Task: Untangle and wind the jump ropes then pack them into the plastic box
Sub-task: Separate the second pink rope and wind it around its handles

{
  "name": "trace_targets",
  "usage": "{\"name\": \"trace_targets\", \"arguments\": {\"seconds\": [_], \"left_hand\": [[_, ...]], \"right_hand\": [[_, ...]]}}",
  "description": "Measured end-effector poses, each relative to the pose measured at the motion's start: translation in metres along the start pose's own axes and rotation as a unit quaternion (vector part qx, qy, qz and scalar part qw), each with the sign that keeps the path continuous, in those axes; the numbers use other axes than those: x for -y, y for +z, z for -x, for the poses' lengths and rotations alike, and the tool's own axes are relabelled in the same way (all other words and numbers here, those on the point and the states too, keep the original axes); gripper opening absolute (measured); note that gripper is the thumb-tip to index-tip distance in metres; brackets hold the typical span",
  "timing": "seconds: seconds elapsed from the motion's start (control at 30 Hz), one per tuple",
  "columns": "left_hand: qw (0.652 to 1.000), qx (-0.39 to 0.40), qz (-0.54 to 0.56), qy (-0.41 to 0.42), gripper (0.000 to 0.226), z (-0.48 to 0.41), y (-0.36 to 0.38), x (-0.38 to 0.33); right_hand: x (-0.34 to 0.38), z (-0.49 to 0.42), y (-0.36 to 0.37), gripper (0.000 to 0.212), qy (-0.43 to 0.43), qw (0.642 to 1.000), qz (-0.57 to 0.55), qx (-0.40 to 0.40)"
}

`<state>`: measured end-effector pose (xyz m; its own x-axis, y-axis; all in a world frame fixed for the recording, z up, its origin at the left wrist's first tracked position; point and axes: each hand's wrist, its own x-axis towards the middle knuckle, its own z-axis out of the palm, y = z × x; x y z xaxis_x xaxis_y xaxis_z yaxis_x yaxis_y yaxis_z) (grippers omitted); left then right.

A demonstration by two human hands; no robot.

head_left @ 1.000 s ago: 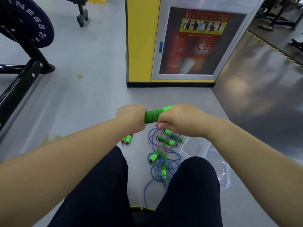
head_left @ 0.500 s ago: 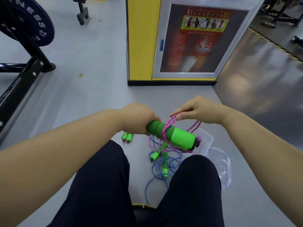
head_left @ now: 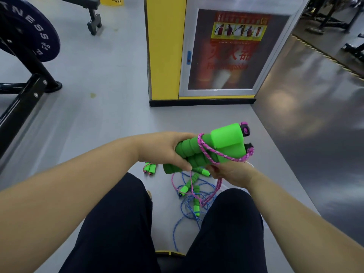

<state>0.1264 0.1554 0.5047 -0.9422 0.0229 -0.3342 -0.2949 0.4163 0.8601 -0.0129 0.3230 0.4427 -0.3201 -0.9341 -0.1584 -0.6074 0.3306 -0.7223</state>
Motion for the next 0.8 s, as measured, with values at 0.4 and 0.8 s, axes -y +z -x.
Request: {"name": "trace_targets", "arguments": {"seconds": [0.4, 0.8], "left_hand": [[0.973, -0.166, 0.127, -0.100, 0.034, -0.004, -0.011, 0.009], [0.969, -0.192, 0.095, -0.126, 0.034, -0.007, -0.022, -0.009]], "right_hand": [[0.015, -0.001, 0.020, 0.012, 0.091, 0.983, -0.148, -0.057], [0.038, -0.015, 0.021, 0.023, 0.078, 0.975, -0.193, -0.078]]}}
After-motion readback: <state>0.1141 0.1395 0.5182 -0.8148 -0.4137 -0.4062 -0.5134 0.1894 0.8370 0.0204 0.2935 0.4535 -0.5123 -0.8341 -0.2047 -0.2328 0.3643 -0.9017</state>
